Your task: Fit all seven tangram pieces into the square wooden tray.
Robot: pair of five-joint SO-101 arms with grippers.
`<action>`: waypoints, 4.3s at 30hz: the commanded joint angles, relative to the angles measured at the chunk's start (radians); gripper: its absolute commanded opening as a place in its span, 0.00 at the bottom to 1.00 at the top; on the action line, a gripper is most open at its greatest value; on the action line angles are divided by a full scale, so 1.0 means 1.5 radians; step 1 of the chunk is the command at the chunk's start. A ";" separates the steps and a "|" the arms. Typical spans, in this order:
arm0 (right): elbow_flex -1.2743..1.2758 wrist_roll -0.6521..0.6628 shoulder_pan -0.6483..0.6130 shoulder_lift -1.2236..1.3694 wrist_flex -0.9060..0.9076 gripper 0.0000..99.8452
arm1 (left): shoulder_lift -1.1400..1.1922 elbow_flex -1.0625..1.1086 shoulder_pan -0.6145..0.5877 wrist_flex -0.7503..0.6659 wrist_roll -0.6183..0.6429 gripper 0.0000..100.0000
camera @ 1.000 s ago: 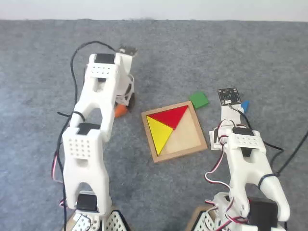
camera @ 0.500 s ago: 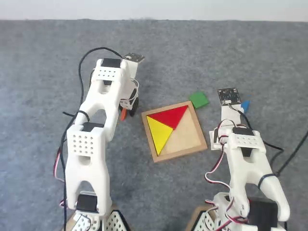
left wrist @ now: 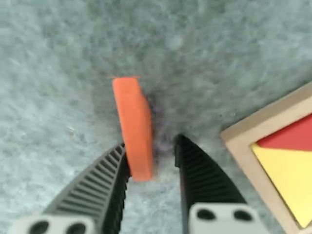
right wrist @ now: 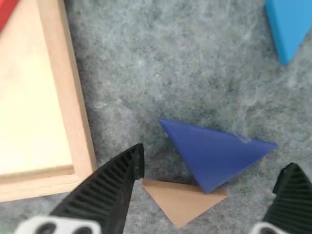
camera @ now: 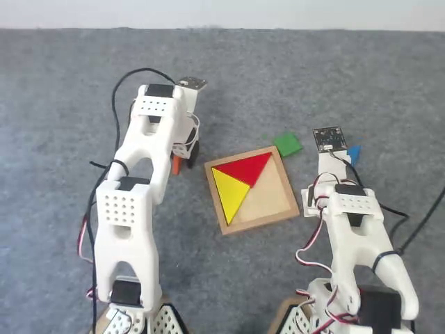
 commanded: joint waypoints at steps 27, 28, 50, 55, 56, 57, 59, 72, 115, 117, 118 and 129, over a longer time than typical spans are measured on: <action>0.004 0.019 -0.007 -0.022 -0.013 0.41 | -0.107 -0.012 0.061 -0.001 0.125 0.27; 0.004 0.019 -0.007 -0.022 -0.013 0.41 | -0.101 -0.009 0.059 -0.010 0.135 0.27; 0.004 0.025 -0.022 -0.022 -0.013 0.41 | 0.032 -0.035 -0.012 -0.006 0.121 0.24; 0.004 0.025 -0.022 -0.022 -0.013 0.41 | 0.036 -0.034 -0.023 -0.006 0.109 0.24; 0.004 0.025 -0.022 -0.022 -0.013 0.41 | 0.036 -0.034 -0.024 -0.006 0.108 0.24; 0.004 0.025 -0.022 -0.022 -0.013 0.41 | 0.036 -0.034 -0.024 -0.005 0.108 0.24; 0.004 0.025 -0.022 -0.022 -0.013 0.41 | 0.037 -0.026 -0.019 -0.005 0.107 0.24; 0.004 0.025 -0.022 -0.022 -0.013 0.41 | 0.034 -0.016 -0.011 0.018 0.045 0.01; -0.012 -0.039 0.082 -0.023 -0.012 0.41 | -0.150 0.178 0.384 -0.285 0.536 0.01; -0.012 -0.039 0.081 -0.023 -0.012 0.41 | -0.150 0.178 0.382 -0.284 0.529 0.03; -0.012 -0.039 0.081 -0.023 -0.012 0.41 | -0.150 0.178 0.382 -0.279 0.528 0.05; -0.011 -0.037 0.060 -0.023 -0.013 0.41 | -0.151 0.157 0.372 -0.242 0.541 0.20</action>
